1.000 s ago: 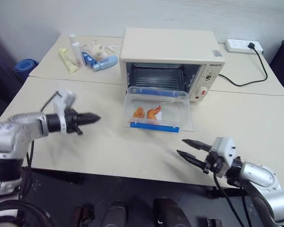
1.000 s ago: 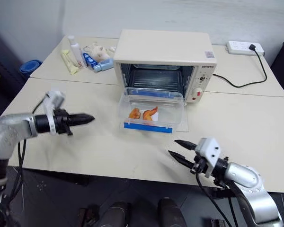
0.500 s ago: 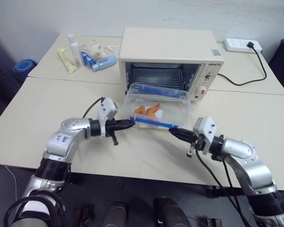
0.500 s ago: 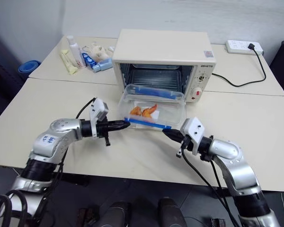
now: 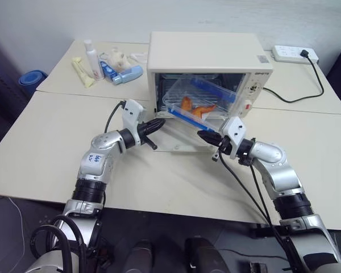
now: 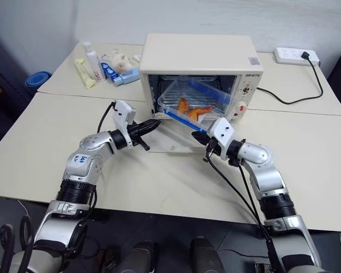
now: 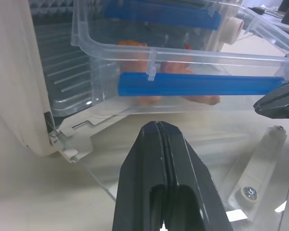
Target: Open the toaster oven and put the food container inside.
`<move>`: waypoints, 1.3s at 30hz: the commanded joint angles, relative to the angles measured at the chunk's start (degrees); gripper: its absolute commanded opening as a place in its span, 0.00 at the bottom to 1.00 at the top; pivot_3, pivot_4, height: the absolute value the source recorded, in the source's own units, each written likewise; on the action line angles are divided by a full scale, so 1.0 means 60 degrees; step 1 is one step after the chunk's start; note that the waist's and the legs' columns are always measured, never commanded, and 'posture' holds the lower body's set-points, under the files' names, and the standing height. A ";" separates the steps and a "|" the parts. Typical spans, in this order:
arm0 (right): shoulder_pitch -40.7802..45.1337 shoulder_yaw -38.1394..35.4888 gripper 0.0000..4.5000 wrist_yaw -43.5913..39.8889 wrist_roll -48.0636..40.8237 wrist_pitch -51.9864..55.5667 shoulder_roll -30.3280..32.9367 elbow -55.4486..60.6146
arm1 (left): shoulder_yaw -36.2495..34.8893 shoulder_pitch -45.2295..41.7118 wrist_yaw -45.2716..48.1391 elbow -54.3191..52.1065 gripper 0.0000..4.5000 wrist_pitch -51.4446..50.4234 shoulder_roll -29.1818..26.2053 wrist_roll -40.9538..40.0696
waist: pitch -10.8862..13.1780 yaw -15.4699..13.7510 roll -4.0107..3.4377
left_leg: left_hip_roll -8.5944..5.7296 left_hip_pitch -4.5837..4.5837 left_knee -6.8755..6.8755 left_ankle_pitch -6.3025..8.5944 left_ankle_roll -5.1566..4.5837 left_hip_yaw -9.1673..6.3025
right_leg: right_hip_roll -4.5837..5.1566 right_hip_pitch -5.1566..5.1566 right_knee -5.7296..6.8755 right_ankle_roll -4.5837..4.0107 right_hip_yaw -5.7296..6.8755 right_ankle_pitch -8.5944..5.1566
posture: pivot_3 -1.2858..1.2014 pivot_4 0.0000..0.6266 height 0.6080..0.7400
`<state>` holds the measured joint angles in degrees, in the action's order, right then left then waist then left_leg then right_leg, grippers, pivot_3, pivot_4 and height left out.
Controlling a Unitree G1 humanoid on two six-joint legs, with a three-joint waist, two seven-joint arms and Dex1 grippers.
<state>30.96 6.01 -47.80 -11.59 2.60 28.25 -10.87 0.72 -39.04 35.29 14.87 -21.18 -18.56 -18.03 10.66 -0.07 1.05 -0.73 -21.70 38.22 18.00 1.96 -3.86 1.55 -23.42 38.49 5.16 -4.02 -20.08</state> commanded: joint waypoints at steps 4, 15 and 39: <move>-0.1005 -0.0592 0.00 -0.0789 -0.0954 0.0900 0.0763 0.1905 | -0.0220 0.0538 0.0093 -0.0759 0.00 -0.0045 -0.0177 -0.0040 | 0.0000 0.0024 0.0000 | 0.0001 -0.0002 -0.0016 0.0000 0.0000 -0.0003 | -0.0001 -0.0009 -0.0001 0.0000 -0.0004 0.0000 | 0.52 0.24 1.00; -0.2399 -0.2266 0.00 -0.0239 -0.1472 0.2325 0.2153 0.3186 | -0.0230 0.1099 0.0467 -0.1392 0.00 -0.0304 -0.0375 -0.0133 | 0.0000 0.0037 0.0000 | 0.0003 -0.0026 -0.0008 0.0016 -0.0037 -0.0016 | -0.0005 -0.0019 -0.0007 0.0000 -0.0041 0.0000 | 0.52 0.24 1.00; 0.1971 -0.1236 0.00 0.1000 0.1090 -0.0790 0.0565 -0.2458 | -0.0239 0.1043 0.0833 -0.1648 0.00 -0.0374 -0.0238 -0.0205 | 0.0000 0.0279 0.0000 | 0.0007 -0.0039 -0.0014 -0.0012 0.0007 -0.0009 | -0.0008 -0.0047 0.0013 -0.0001 -0.0038 0.0000 | 0.52 0.24 1.00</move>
<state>42.79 0.24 -41.17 -4.21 -2.18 29.80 -29.05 -0.04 -32.68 40.14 7.37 -23.86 -20.07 -18.31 10.66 1.61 1.05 -0.69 -21.95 38.14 17.93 2.00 -3.92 1.51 -23.71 38.57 5.16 -4.25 -20.08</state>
